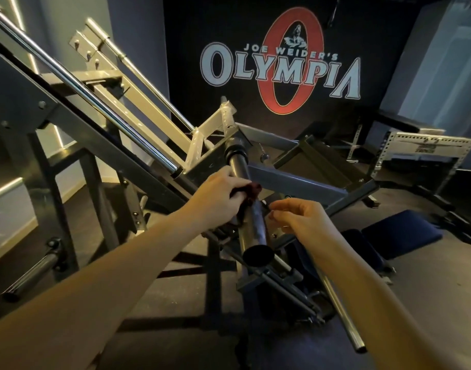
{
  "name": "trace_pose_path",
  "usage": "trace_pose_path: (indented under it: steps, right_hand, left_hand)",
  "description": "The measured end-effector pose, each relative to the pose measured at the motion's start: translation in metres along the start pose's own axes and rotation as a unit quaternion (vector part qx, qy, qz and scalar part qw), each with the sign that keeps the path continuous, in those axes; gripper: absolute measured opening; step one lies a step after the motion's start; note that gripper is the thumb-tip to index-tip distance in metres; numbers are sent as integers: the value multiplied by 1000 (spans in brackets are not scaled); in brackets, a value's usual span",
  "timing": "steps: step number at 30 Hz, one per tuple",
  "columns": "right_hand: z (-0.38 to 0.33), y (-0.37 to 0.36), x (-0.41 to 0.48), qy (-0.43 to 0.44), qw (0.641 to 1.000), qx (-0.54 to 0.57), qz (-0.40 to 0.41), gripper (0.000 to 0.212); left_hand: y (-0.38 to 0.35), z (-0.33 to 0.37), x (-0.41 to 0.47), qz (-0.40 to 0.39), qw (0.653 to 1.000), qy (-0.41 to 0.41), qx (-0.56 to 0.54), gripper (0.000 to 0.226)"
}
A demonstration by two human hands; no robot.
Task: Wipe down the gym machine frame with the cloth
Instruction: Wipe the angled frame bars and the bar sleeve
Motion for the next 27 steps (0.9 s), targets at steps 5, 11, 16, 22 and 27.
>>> trace_pose_path:
  steps: [5, 11, 16, 22, 27]
  right_hand:
    - [6, 5, 5, -10, 1000, 8, -15, 17]
    - [-8, -1, 6, 15, 999, -1, -35, 19]
    - [-17, -9, 21, 27, 999, -33, -10, 17]
    - [-38, -26, 57, 4, 994, -105, -10, 32]
    - [-52, -37, 79, -35, 982, -185, -3, 38]
  left_hand:
    - [-5, 26, -44, -101, 992, -60, -41, 29]
    - [-4, 6, 0, -66, 997, 13, -26, 25]
    - [-9, -24, 31, 29, 996, 58, -56, 27]
    - [-12, -66, 48, 112, 982, 48, -143, 17]
    - [-19, -115, 96, 90, 973, 48, -208, 16]
Point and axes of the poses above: each hand's wrist, its own x-axis towards the middle knuckle, its own y-axis out of the back of the hand, z = x × y, the point moved 6 cm from there along x, towards the middle knuckle, and after that the axes turned 5 degrees about -y, right-handed, at the moved point
